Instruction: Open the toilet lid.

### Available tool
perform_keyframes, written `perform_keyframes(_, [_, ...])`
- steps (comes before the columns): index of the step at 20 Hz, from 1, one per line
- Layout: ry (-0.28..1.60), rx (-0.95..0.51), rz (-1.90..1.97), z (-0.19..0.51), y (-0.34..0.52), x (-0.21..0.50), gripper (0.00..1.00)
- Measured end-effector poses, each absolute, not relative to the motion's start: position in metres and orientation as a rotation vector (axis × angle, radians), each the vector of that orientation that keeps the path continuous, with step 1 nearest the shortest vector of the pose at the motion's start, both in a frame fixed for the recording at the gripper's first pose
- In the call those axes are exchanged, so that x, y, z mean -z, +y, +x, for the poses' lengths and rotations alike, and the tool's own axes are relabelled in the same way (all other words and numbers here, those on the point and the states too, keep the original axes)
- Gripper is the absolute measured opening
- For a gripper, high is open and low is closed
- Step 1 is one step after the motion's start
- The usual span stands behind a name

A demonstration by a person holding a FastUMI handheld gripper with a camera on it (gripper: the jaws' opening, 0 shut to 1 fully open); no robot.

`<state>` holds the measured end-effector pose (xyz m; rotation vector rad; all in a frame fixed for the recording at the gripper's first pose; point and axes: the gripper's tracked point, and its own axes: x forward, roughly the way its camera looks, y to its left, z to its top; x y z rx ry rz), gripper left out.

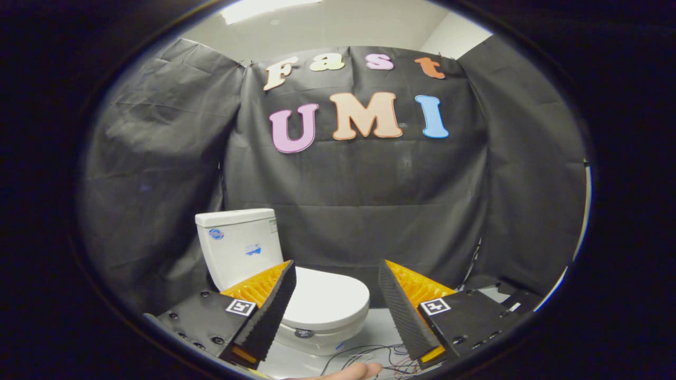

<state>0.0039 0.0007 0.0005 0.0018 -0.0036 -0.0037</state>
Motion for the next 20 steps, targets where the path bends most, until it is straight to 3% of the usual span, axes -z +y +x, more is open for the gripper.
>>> perform_keyframes(13, [0.023,-0.077,-0.082,0.082,0.035,0.0,0.98])
perform_keyframes(20, [0.049,-0.07,0.113,0.098,0.064,0.044,0.98])
